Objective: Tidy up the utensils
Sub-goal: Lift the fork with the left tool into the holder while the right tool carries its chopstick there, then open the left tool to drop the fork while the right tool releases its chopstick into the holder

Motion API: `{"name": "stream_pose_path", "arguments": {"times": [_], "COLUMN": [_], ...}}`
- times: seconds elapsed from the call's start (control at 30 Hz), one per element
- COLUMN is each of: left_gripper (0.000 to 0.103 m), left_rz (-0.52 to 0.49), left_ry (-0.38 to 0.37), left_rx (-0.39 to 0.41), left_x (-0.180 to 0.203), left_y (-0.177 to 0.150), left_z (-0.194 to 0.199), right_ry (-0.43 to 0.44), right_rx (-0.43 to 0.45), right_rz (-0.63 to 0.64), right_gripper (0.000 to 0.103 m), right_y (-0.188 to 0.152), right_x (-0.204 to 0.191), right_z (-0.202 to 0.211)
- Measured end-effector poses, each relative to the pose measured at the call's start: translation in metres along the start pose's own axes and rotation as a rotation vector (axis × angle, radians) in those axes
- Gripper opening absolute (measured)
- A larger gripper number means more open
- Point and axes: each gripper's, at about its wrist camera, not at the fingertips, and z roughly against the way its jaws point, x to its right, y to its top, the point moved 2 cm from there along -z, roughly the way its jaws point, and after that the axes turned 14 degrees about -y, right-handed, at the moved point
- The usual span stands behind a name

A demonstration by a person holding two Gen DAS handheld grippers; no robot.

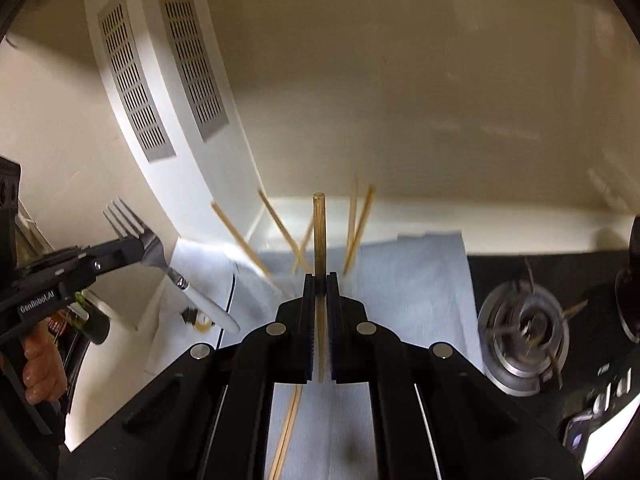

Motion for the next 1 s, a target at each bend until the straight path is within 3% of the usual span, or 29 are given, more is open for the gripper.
{"name": "stream_pose_path", "arguments": {"times": [0.27,0.43,1.0], "left_gripper": [0.002,0.002,0.002], "left_rz": [-0.034,-0.037,0.023], "left_ry": [-0.011,-0.006,0.049], "left_rx": [0.101,0.119,-0.006], "left_x": [0.008,0.006,-0.029], "left_y": [0.052,0.068,0.039], "left_z": [0.005,-0.009,-0.072], "right_ry": [-0.006,-0.013,-0.024], "right_rx": [0.138,0.164,0.051], "right_rz": [0.002,-0.01,-0.018], "right_gripper": [0.006,0.006,0.006], "right_y": [0.057,0.078,0.055], "right_x": [-0.003,-0.001,-0.01], "right_z": [0.017,0.007,-0.058]}}
